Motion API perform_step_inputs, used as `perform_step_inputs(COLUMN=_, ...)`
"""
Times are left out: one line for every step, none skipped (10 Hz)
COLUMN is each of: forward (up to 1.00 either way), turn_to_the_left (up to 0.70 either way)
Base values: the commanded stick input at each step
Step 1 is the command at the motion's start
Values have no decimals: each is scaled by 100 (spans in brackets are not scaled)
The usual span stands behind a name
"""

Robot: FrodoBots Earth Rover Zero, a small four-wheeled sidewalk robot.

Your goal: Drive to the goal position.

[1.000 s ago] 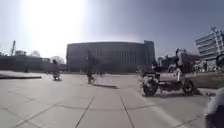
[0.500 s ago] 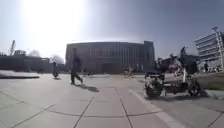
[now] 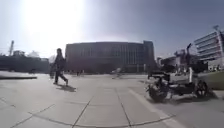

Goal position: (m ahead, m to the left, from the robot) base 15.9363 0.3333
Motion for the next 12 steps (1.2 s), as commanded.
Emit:
perform_step_inputs(forward=50, turn_to_the_left=0)
perform_step_inputs(forward=50, turn_to_the_left=0)
perform_step_inputs(forward=50, turn_to_the_left=0)
perform_step_inputs(forward=50, turn_to_the_left=0)
perform_step_inputs(forward=50, turn_to_the_left=0)
perform_step_inputs(forward=50, turn_to_the_left=0)
perform_step_inputs(forward=50, turn_to_the_left=0)
perform_step_inputs(forward=50, turn_to_the_left=0)
perform_step_inputs(forward=50, turn_to_the_left=0)
perform_step_inputs(forward=50, turn_to_the_left=0)
perform_step_inputs(forward=50, turn_to_the_left=0)
perform_step_inputs(forward=50, turn_to_the_left=0)
